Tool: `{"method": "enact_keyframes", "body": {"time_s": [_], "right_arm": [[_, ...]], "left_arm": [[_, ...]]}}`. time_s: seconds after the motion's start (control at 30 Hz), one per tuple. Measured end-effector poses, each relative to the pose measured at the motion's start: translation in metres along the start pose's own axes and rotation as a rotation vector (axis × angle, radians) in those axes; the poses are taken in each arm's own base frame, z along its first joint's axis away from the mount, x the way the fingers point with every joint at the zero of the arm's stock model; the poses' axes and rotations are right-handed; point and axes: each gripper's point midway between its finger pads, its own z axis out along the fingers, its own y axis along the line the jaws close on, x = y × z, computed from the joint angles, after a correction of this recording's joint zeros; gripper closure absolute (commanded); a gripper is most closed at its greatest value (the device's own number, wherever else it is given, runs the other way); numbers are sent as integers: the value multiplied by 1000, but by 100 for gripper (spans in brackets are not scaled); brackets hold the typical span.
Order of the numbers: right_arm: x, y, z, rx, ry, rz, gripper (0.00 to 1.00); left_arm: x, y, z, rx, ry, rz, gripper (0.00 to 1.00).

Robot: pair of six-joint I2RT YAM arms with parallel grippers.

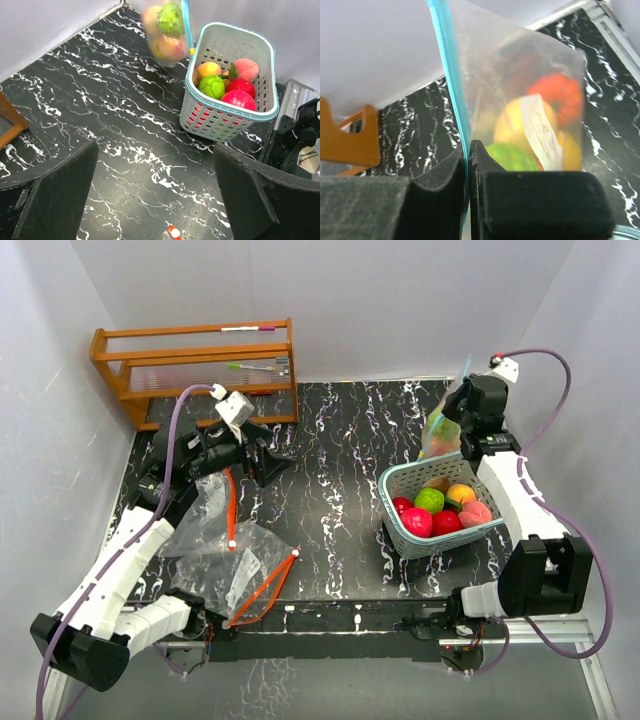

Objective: Place the food in the zip-top bag and seal the zipper
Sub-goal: Place the zipper food storage bag at the corner of the board.

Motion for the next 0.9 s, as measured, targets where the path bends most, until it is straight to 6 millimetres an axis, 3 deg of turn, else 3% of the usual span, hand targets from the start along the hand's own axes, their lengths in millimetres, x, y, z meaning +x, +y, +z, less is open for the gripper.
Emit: {"method": "enact_keyframes", "body": {"time_s": [0.03,0.07,0.17,0.27,0.4,0.53,0.67,0.73,0.8,0.9], "right_arm": [[3,-10,1,28,2,10,92],[8,-20,3,55,8,23,85],[25,-41,6,120,38,44,42],[39,-48,11,149,78,44,16],[48,-53,7,169,117,22,8],[34,-47,-13,147,101,3,8],[2,-23,-46,59,43,-9,9],[-13,3,-62,-16,10,-19,9],[-10,42,-79,-120,15,-48,9],[25,109,-105,-311,94,-106,9]], "left_arm": [[4,0,0,1,10,-7,3],[6,0,0,2,15,-12,3],[6,-3,-1,16,17,-14,3],[6,-6,-2,30,14,-15,3],[9,-3,-2,2,22,-36,3],[15,13,-1,-96,40,-96,3],[32,39,-3,-260,76,-207,3],[46,58,-10,-400,100,-293,3],[61,80,-24,-570,116,-385,3],[78,104,-46,-772,116,-495,3]]}}
